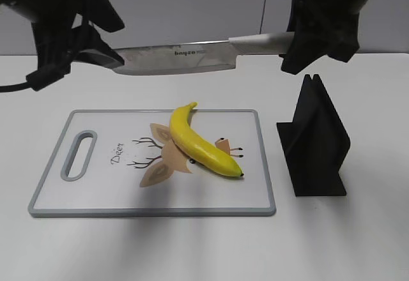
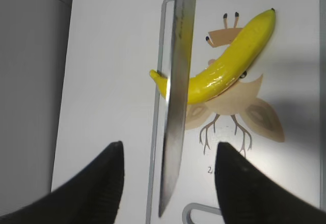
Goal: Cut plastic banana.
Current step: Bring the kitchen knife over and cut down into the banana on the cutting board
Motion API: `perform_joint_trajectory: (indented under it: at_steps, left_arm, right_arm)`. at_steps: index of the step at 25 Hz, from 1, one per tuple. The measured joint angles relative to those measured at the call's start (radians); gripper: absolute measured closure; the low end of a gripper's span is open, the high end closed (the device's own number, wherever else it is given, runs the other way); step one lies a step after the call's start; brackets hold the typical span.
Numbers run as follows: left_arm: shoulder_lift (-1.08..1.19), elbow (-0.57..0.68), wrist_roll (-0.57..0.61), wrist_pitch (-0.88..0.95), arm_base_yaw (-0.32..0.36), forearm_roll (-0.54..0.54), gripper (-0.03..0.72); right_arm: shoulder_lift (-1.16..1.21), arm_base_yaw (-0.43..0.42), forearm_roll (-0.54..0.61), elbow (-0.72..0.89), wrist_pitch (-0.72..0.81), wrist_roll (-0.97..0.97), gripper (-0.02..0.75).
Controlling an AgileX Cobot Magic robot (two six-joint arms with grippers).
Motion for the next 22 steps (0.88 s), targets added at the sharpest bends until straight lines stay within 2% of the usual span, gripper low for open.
perform_joint_trajectory:
  at_steps: [4,7,15,18,20,22]
  left_arm:
    - [0.038,0.000,0.008,-0.018,-0.006,0.000,0.136]
    - [0.064,0.000,0.008,-0.025,-0.006,0.001,0.178]
    - [0.097,0.000,0.011,-0.051,-0.006,0.001,0.433]
    - [0.108,0.000,0.011,-0.069,-0.006,0.001,0.507]
    - [0.115,0.000,0.011,-0.075,-0.006,0.002,0.601]
    - [0.122,0.000,0.011,-0.073,-0.006,0.001,0.651]
  right_arm:
    - [0.023,0.000,0.030,0.000,-0.001,-0.024,0.558]
    - [0.045,0.000,0.036,-0.002,-0.004,-0.025,0.558]
    - [0.054,0.000,0.076,-0.003,-0.042,-0.064,0.558]
    - [0.054,0.000,0.079,-0.003,-0.061,-0.069,0.558]
    - [0.054,0.000,0.077,-0.003,-0.069,-0.069,0.558]
    - [0.056,0.000,0.067,-0.003,-0.080,-0.082,0.558]
